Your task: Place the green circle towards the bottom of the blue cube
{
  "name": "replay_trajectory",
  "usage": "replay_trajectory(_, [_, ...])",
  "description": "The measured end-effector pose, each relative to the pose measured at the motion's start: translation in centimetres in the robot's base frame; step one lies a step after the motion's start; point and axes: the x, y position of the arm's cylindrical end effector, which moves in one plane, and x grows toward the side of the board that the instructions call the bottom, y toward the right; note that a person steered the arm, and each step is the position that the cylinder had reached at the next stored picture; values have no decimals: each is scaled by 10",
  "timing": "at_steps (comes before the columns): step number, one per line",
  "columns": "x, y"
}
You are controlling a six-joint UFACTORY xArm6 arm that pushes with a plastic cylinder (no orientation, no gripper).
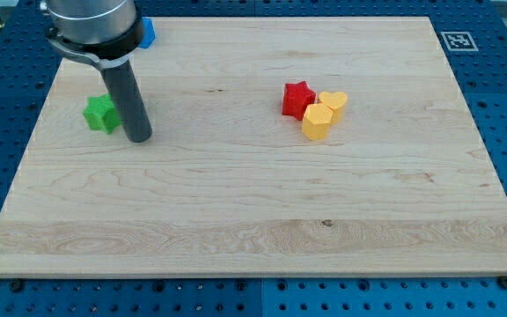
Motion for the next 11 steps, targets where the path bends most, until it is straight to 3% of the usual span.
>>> replay_trajectory(4, [-34, -18])
replay_trajectory(9, [-108, -19])
replay_trajectory(11, [-95, -48])
